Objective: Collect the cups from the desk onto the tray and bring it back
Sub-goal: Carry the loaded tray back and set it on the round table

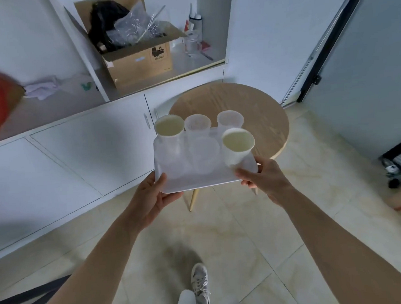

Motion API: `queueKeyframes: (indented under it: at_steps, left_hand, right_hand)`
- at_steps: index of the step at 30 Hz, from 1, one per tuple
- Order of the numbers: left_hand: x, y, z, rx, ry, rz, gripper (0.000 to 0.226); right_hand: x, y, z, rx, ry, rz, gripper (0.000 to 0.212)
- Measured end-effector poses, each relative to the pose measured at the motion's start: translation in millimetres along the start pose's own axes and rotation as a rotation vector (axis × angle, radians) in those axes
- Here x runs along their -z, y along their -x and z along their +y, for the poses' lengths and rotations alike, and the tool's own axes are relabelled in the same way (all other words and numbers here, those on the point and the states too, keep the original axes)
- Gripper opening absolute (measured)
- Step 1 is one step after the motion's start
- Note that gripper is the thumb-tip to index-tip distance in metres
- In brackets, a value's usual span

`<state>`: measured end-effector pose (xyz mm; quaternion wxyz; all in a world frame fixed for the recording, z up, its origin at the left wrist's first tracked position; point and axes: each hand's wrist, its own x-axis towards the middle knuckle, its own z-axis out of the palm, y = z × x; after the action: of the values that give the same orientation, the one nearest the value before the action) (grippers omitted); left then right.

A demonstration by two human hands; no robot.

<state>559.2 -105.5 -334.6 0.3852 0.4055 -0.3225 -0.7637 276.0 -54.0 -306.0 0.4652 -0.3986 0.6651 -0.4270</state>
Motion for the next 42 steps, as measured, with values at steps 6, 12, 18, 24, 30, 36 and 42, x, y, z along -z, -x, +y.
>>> queueKeyframes:
  at_steps: [6,12,18,24,30,36,42]
  left_hand:
    - [-16.5,-54.1,12.0,0.031,-0.018,-0.080,0.038]
    - [-40.1,-102.3,20.0,0.057,-0.035,-0.096,0.034]
    - [-69.9,-144.5,19.7,0.085,0.009,-0.073,0.031]
    - [-115.7,-179.2,9.5,0.052,0.050,-0.017,0.026]
    - [-166.2,-212.5,-9.4,0.012,0.081,0.109,0.022]
    - [-187.8,-240.7,-25.7,0.028,0.025,0.171,0.025]
    - [-187.7,-274.8,-30.5,0.049,-0.165,0.213,0.037]
  right_hand:
    - [20.3,-42.5,-4.5,-0.001,-0.006,0.057,0.036]
    - [44.3,-79.1,-2.0,0.008,-0.026,0.089,0.035]
    - [79.9,-123.4,-1.3,-0.003,-0.029,0.066,0.037]
    - [128.7,-171.3,-5.0,0.003,-0.024,-0.007,0.034]
    - [182.5,-222.0,-15.7,-0.022,0.024,-0.118,0.035]
    - [209.4,-271.0,-13.0,-0.052,0.079,-0.184,0.043]
    - [216.7,-321.9,-6.1,-0.069,0.138,-0.247,0.048]
